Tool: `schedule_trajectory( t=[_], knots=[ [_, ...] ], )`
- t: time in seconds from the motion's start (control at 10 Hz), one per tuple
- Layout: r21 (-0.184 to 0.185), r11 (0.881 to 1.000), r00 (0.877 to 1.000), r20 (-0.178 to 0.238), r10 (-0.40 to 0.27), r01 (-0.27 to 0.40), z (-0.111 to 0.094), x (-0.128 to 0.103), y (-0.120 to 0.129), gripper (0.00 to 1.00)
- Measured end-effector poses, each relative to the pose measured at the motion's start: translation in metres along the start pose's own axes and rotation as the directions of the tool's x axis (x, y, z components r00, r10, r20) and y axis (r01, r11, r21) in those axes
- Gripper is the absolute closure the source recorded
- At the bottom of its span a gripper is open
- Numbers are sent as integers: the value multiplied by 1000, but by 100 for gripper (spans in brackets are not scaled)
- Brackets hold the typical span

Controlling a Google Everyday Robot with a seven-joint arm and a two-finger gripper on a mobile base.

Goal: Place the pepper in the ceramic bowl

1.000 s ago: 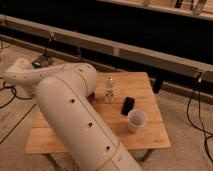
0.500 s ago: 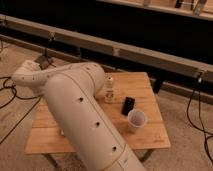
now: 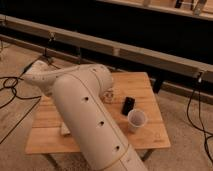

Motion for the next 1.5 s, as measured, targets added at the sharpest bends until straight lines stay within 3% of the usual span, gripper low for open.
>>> schedule_trajectory(
  t=[0.4, 1.1, 1.5],
  knots=[
    [-7, 999, 999, 7, -46, 46, 17, 4, -15, 35],
    [-39, 997, 998, 15, -68, 69, 40, 10, -29, 37],
    [-58, 996, 997, 28, -68, 70, 47, 11, -32, 75]
  ],
)
